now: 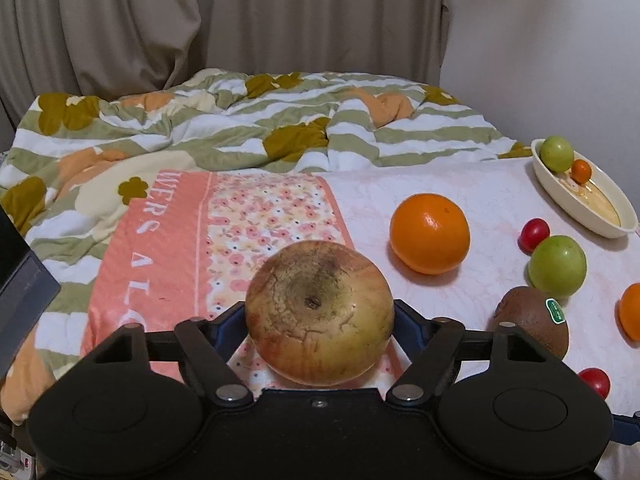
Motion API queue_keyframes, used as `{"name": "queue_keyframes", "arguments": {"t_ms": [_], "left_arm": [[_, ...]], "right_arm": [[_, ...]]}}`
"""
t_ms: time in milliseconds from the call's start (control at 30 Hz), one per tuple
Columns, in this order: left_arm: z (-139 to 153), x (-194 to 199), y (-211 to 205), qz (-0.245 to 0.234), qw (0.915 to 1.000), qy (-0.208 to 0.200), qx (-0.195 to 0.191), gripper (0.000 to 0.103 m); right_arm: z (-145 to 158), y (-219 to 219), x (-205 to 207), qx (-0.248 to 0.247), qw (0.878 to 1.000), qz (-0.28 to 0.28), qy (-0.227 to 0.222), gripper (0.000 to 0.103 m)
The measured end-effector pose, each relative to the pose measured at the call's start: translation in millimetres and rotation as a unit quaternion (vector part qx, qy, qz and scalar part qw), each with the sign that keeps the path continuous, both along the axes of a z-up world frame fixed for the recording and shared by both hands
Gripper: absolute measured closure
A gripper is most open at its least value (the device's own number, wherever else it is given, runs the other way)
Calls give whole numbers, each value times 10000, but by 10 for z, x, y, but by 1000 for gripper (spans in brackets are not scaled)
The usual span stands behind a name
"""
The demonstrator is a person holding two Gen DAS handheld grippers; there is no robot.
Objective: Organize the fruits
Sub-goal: 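Grasp the large russet apple with the left gripper while the right grasps a mandarin, then carry the russet apple and mandarin into the white bowl and release both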
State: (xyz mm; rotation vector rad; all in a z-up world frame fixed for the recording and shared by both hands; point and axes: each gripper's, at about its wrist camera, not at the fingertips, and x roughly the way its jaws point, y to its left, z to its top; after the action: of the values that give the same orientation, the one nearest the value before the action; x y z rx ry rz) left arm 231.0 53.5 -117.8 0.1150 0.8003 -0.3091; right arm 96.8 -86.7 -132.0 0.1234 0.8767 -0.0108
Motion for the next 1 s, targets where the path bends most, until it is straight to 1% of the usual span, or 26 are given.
{"name": "queue_keyframes", "arguments": {"t_ms": [33,133,200,267,400,567,833,1000], "left_arm": [[1,-5,-5,-5,10000,-7,19,24],[2,-10,-15,-13,10000,-5,29,25],[7,-21,-10,-23,10000,0,18,25],[9,-30,-10,-22,10000,-3,26,25],[14,-101,16,-10,10000,-16,59,25],[55,-230,80,22,10000,-13,-3,25],[221,-467,131,133,9997,-155,-95,25],[339,-630,146,200,9994,-252,-146,25]], "right_arm": [[-1,3,6,-13,10000,-12,-1,35],[1,-6,14,-10,10000,-73,-13,41],[2,-13,18,-51,9999,-116,-23,49],[4,-17,21,-101,9999,-133,-28,51],[9,-20,19,-121,9998,-138,-43,52],[31,-38,9,-44,9999,-161,-14,52],[102,-31,-66,-53,9999,-79,-78,52],[202,-35,-164,-83,9998,-25,-183,52]]}}
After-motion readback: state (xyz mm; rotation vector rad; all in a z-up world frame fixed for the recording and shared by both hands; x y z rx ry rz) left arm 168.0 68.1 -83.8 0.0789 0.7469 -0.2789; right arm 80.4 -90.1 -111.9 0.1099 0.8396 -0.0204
